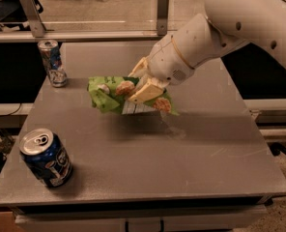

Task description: Move green rice chip bag near pepsi can

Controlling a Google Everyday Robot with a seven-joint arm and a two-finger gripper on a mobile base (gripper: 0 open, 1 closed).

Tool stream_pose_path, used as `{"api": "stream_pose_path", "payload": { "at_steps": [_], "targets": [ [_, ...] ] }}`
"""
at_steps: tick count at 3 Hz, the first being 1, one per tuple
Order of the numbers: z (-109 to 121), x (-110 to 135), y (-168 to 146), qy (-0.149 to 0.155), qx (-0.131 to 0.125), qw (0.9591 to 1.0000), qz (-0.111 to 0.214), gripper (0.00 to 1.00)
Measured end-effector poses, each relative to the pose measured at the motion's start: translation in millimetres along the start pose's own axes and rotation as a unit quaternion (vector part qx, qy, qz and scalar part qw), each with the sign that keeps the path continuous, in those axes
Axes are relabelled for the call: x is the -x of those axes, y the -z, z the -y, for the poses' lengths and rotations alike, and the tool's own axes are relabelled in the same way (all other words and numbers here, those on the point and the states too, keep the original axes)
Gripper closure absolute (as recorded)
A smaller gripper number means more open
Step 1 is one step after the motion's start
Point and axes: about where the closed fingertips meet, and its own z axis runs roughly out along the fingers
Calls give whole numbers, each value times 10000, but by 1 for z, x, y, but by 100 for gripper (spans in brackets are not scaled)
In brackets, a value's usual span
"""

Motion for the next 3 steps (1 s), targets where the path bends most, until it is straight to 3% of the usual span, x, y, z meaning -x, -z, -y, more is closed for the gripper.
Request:
{"api": "stream_pose_path", "payload": {
  "at_steps": [1, 2, 3],
  "targets": [
    [-30, 13, -8, 190, 298, 9994, -41, 100],
    [-50, 19, -17, 293, 504, 9982, -130, 83],
    [-64, 23, -24, 344, 629, 9973, -165, 59]
  ]
}}
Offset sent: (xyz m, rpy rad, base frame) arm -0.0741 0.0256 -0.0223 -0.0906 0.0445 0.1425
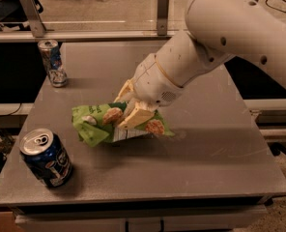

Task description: Move green rice chip bag near pepsi can

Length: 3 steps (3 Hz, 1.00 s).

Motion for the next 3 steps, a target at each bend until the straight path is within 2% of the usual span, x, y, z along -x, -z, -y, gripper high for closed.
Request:
{"api": "stream_pose_path", "payload": {
  "at_steps": [2, 3],
  "targets": [
    [-5, 2, -5, 34, 42, 10000, -51, 13],
    [-3, 2, -3, 58, 15, 9999, -83, 0]
  ]
}}
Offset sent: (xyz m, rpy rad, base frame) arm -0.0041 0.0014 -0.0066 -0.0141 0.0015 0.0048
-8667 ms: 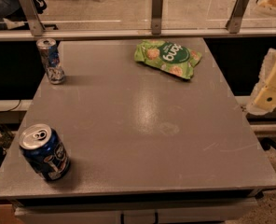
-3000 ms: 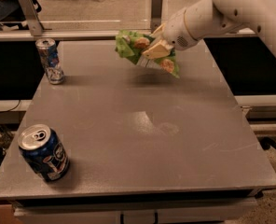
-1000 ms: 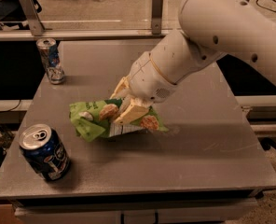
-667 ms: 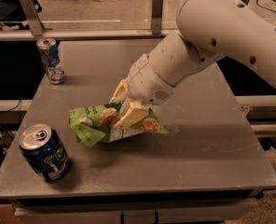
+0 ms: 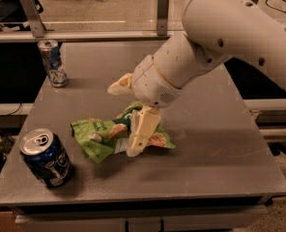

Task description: Move green rice chip bag near pepsi can

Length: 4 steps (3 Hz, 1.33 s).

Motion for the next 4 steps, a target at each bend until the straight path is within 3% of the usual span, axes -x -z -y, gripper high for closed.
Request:
{"api": "stream_pose_path", "payload": {
  "at_steps": [1, 2, 3, 4],
  "targets": [
    [19, -8, 23, -62, -325, 9994, -48, 0],
    [59, -27, 83, -269, -1127, 9933, -2, 0],
    [101, -39, 160, -423, -2144, 9758, 45, 0],
    [106, -31, 174, -342, -2284, 9729, 66, 0]
  ]
}}
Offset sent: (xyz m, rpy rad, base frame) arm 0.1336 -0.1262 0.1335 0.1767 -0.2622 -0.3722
